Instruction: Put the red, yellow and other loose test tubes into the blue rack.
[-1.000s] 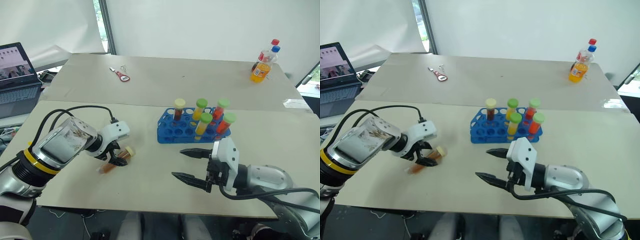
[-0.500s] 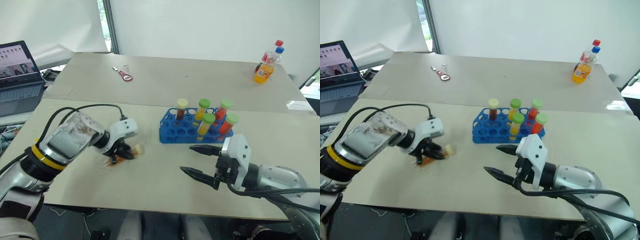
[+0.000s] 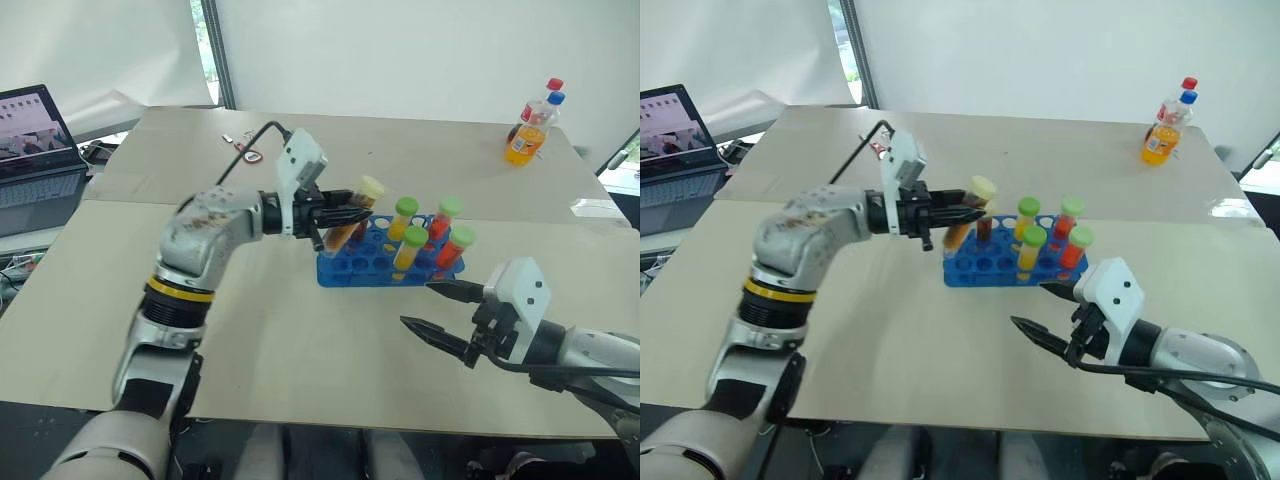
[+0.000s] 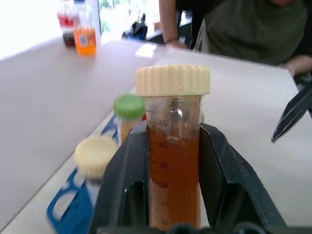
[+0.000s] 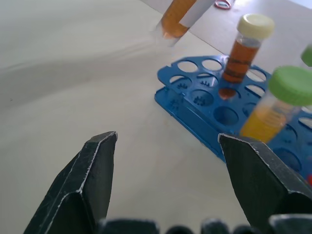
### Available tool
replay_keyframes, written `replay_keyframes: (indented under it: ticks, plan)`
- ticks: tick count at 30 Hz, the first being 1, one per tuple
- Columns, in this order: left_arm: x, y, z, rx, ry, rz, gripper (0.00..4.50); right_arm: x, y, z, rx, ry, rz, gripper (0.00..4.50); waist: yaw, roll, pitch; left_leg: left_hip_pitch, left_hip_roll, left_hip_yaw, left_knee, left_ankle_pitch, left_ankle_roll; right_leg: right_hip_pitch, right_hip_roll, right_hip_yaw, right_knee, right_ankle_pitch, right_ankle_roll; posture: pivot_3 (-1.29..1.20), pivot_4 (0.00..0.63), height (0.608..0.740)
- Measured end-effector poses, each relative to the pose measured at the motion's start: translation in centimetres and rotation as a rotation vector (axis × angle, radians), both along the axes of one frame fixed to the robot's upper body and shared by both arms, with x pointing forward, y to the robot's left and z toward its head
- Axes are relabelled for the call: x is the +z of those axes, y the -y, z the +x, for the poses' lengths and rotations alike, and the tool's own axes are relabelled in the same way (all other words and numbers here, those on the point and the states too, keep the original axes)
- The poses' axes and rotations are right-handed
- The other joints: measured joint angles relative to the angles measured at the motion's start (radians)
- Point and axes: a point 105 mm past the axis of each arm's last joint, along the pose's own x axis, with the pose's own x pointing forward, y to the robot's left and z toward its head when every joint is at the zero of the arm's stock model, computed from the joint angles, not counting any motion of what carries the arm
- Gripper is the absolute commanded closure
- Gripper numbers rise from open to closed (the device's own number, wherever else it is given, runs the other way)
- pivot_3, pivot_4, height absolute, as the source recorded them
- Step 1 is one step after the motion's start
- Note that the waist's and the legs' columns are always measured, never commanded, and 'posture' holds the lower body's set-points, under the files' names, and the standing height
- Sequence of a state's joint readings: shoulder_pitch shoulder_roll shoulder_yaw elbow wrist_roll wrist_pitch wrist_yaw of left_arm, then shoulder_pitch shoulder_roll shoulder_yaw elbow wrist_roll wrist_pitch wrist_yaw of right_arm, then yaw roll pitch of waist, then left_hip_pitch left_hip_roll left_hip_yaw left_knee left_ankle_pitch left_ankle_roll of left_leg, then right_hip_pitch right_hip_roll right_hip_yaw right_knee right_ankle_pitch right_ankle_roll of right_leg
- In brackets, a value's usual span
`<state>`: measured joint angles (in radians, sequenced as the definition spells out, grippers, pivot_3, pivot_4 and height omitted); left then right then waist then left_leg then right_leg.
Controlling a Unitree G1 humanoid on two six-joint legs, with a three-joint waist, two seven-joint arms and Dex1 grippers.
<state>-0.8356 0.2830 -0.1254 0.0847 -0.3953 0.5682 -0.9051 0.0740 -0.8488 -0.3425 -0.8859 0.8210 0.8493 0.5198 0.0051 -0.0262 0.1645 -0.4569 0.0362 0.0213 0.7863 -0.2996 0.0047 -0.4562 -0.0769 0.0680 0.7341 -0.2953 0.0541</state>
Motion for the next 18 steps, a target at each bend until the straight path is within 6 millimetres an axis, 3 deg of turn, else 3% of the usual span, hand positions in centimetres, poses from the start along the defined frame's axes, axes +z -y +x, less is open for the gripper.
replay_keyframes:
  ticks: [4, 11, 18]
  plan:
    - [-2.7, 1.2, 1.0, 0.041, -0.035, -0.037, 3.64, 0.5, -0.2, -0.9, -0.011, -0.025, 0.015, 0.78, 0.002, 0.000, 0.000, -0.002, -0.001, -0.001, 0.000, 0.001, 0.002, 0.000, 0.000, 0.000, 0.000, 0.000, 0.000, 0.00, 0.150, 0.671]
    - [-3.5, 2.7, 2.3, 0.082, 0.010, -0.079, 3.64, 0.4, 0.1, -1.6, -0.071, -0.048, 0.020, 0.78, 0.005, 0.000, 0.000, -0.002, -0.002, -0.003, 0.000, 0.002, 0.003, 0.001, 0.000, 0.000, -0.001, 0.000, 0.002, 0.00, 0.150, 0.671]
    - [-3.9, 3.4, 1.9, 0.034, 0.026, -0.060, 3.64, 0.3, 0.3, -2.0, -0.107, -0.064, 0.008, 0.78, 0.003, 0.000, 0.000, -0.002, -0.002, -0.003, 0.000, 0.002, 0.003, 0.001, 0.000, 0.000, -0.001, 0.000, 0.002, 0.00, 0.150, 0.671]
